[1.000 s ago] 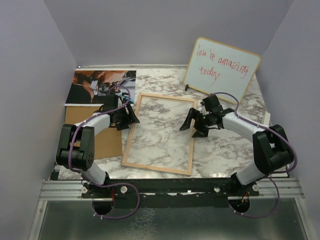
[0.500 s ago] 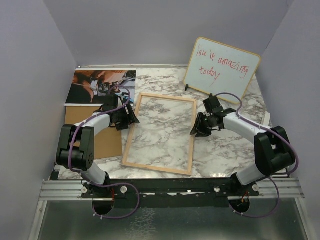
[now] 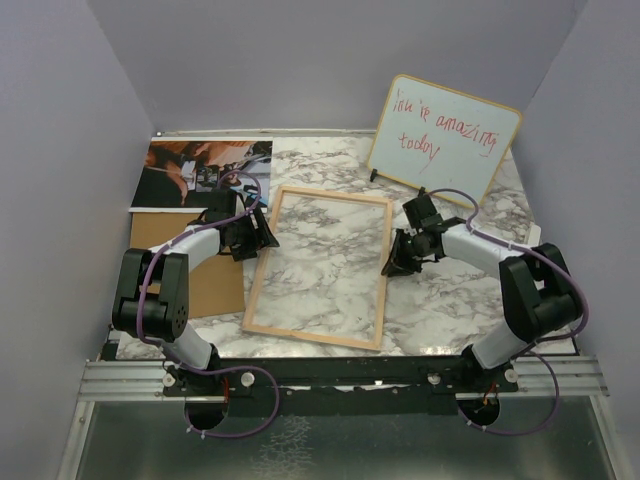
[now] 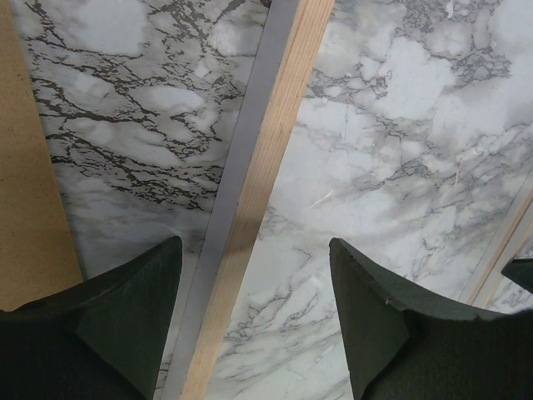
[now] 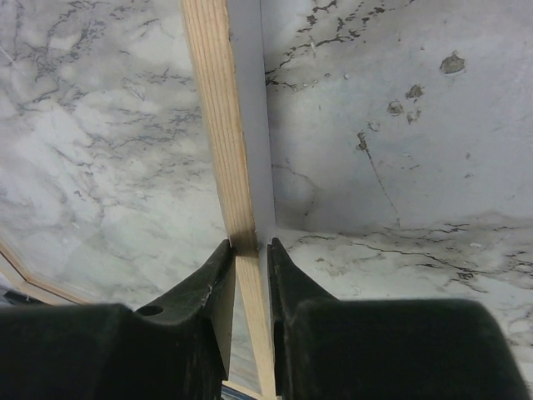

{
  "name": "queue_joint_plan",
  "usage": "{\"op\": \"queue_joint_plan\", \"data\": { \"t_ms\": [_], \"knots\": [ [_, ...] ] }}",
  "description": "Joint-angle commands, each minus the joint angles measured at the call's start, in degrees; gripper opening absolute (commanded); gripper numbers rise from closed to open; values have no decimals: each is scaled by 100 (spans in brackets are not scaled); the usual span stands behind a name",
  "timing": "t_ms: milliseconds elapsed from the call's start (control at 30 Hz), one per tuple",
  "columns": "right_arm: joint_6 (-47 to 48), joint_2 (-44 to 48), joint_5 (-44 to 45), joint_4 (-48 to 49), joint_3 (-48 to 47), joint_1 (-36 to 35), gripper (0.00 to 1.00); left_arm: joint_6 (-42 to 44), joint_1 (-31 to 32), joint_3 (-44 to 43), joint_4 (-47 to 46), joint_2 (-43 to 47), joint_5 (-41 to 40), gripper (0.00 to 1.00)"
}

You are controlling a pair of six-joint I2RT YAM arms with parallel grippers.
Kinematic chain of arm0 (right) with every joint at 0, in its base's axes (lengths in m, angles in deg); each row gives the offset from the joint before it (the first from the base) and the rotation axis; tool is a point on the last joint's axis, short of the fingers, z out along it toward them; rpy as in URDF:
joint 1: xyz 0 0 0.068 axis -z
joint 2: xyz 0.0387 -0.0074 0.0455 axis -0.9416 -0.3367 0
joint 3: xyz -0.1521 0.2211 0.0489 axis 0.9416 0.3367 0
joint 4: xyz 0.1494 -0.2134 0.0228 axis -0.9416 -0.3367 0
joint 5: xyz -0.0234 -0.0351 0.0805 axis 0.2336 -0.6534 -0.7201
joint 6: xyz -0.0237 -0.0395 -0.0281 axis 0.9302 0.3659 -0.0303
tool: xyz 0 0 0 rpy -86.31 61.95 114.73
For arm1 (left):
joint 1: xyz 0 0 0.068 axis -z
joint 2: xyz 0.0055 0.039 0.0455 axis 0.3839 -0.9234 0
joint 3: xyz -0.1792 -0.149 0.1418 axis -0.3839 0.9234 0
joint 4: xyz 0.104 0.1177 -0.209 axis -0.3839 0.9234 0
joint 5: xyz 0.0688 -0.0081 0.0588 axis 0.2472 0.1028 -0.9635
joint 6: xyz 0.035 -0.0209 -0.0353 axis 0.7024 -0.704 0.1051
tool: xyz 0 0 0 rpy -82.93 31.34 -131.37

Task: Put the photo into the frame
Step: Place the photo frame item in the photo frame.

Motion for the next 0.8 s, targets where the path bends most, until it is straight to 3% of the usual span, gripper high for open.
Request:
{"op": "queue_joint_plan", "data": {
  "t_ms": [0,500,767],
  "knots": [
    [189,-307,-25,69,92,-41,21,140,6,30,392,-189,-139,73],
    [447,-712,-418,521,78,-41,36,170,6,140,242,-283,293,59],
    [373,-441,-122,317,-24,-41,37,175,18,128,188,-184,304,57]
  ]
}}
